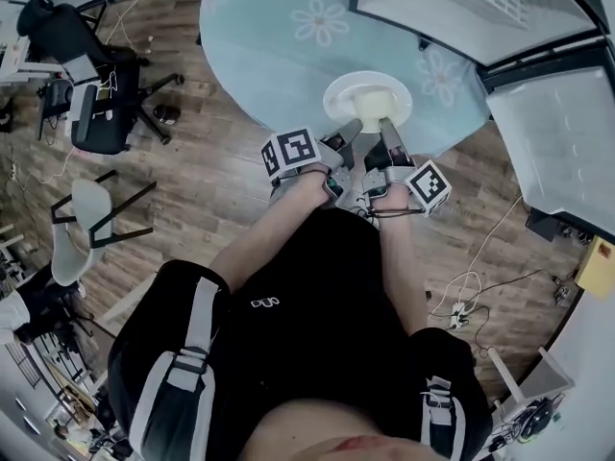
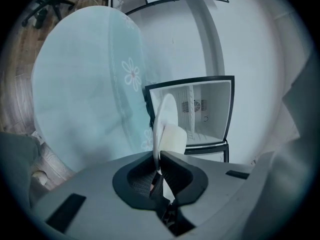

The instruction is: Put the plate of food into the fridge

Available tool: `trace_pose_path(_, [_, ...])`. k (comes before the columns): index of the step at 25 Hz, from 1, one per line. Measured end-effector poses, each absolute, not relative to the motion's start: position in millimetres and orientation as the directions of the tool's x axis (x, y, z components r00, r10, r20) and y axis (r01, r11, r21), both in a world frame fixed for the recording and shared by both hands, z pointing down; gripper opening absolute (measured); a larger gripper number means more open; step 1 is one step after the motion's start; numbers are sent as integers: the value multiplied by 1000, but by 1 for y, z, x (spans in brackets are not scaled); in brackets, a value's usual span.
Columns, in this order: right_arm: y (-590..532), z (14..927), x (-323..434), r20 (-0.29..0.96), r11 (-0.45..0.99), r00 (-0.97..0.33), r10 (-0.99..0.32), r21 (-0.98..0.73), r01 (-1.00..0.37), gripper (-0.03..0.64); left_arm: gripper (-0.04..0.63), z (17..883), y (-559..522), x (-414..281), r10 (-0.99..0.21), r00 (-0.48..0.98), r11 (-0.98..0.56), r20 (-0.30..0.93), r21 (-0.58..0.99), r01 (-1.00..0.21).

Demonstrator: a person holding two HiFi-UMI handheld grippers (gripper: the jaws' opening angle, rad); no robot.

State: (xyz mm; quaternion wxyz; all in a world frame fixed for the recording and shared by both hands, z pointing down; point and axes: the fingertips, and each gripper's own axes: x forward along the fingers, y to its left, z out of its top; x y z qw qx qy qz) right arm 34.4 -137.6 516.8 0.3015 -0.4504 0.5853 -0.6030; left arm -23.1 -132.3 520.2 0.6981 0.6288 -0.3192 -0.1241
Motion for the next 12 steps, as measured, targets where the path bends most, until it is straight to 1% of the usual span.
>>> trace_pose_path(4, [-160,517,23,192,-132,-378,-906,-975,-181,32,31,524,-159,-34,-541,792,175,283,959,-223])
trace_pose_path(9, [-162,517,51,221,-175,-295,-930,-969,-175,37,16,518,-166,-5,-443,860,149,253,967,-207])
trace_pose_path(12, [-181,508,53,218,-156,-289,-932,-962,-223,37,16,511,-185,-4,-442,867,144,229,972,-184])
